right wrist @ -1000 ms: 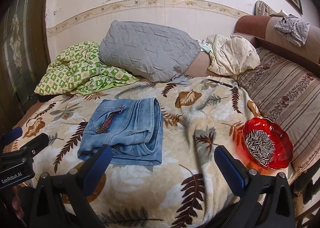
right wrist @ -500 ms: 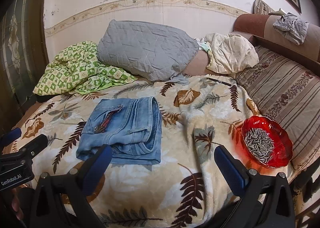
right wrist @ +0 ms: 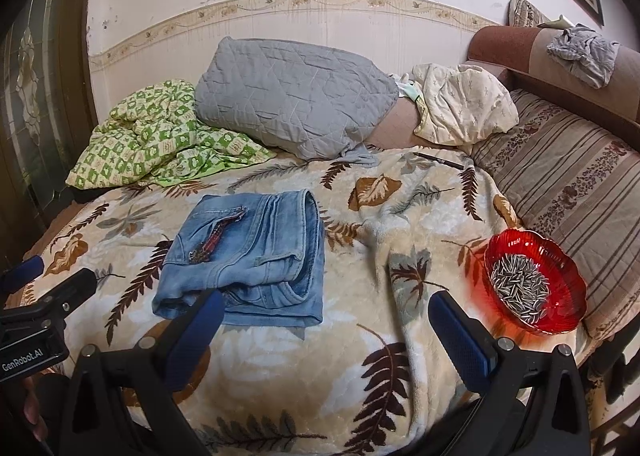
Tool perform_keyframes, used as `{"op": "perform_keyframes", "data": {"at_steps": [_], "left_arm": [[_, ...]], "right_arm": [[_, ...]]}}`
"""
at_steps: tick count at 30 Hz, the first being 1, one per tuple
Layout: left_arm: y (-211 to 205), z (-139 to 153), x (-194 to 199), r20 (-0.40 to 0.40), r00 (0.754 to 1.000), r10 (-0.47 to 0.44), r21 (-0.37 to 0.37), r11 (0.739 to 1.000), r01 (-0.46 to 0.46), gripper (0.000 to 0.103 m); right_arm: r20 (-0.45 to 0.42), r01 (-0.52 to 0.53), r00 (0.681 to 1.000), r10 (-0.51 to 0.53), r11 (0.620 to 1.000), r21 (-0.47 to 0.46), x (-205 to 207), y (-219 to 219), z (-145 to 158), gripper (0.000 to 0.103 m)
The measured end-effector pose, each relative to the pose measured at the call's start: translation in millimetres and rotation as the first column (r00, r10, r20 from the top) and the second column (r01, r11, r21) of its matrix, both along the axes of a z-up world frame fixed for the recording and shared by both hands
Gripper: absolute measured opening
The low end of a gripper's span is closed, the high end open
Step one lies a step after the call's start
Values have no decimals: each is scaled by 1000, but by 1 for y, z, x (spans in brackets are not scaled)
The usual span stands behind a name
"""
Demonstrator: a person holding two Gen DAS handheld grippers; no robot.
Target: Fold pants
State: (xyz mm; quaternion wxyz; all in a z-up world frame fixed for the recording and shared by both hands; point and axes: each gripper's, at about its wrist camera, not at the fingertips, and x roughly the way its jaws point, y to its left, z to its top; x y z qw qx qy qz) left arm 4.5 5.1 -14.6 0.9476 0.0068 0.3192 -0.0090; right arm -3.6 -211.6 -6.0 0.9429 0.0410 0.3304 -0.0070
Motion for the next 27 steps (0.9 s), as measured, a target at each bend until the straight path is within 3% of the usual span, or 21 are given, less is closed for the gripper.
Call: {"op": "perform_keyframes", "data": {"at_steps": [27], "left_arm": [[0, 1, 0, 0, 1000, 0, 3, 1000, 0, 103]], "right_arm": [[-4, 1, 1000, -1, 1000, 1, 0, 2, -1, 103]]}}
